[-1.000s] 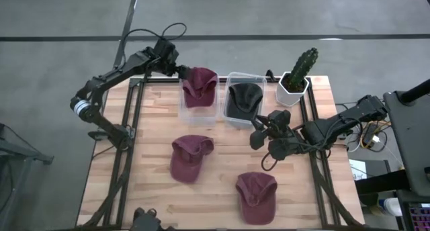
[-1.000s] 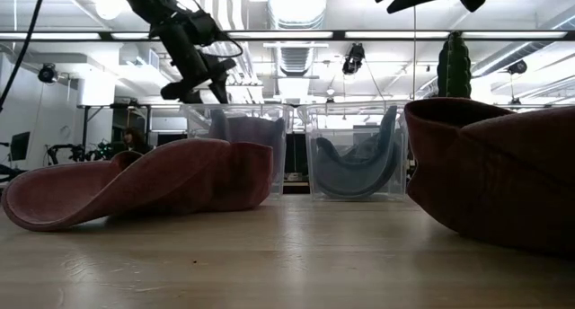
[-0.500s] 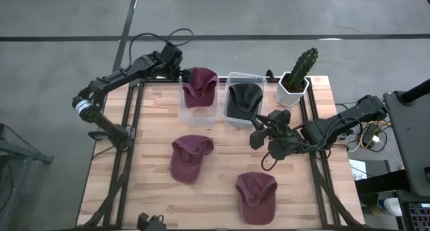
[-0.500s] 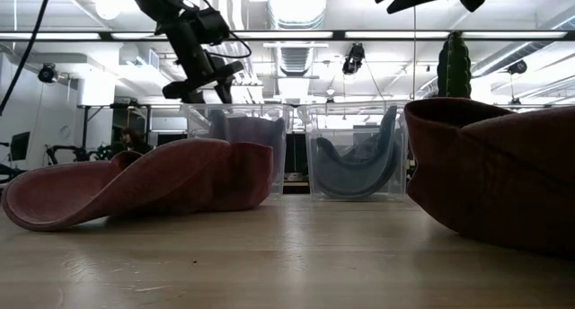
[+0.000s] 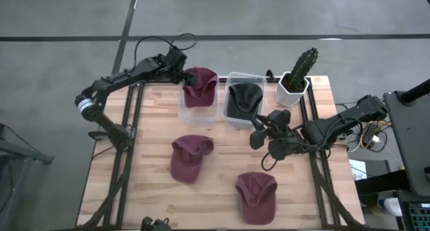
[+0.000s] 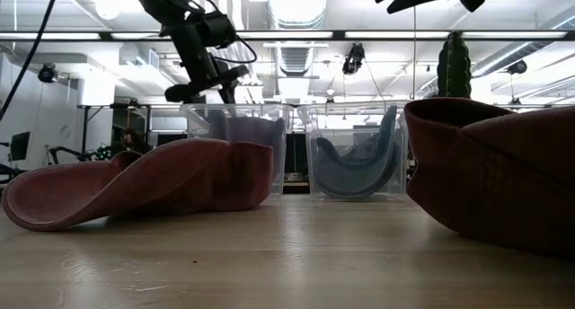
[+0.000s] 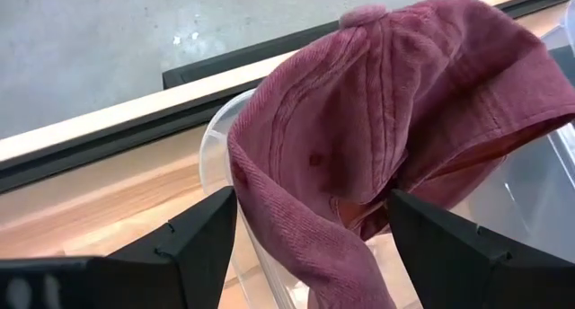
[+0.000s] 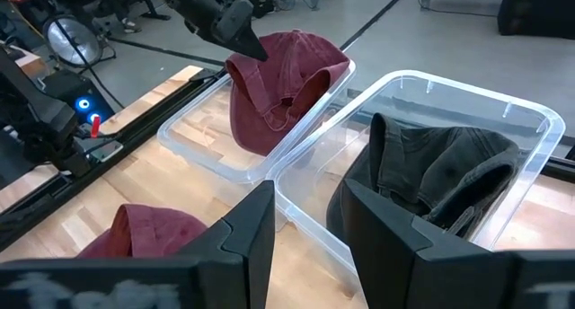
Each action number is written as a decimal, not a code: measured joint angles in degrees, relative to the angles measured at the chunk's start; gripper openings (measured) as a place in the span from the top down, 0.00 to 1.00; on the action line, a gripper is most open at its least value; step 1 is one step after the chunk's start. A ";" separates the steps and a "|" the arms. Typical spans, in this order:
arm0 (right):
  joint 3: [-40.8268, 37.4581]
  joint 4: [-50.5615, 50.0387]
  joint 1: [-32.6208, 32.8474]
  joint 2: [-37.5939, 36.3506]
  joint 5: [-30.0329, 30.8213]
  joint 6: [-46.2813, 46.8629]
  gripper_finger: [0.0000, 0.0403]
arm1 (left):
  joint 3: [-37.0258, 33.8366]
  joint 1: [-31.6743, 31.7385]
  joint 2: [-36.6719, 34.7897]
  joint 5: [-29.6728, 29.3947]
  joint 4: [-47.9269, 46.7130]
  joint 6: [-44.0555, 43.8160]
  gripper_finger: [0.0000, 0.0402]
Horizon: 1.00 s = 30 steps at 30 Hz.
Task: Pick & Place hat
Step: Put the right red cap into the left transparent bin
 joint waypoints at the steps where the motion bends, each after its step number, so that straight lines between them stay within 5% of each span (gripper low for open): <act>1: 0.00 0.00 0.00 0.00 0.00 0.00 0.69 | 0.00 -0.11 0.18 -0.02 -0.04 -0.30 0.30; 10: 0.01 0.00 0.02 0.00 -0.04 0.00 0.69 | 0.00 -0.50 0.58 -1.64 -0.28 -2.46 0.32; 30: 0.00 0.01 0.02 0.02 -0.07 -0.46 0.69 | 0.07 -0.52 0.49 -3.35 -0.81 -4.11 0.54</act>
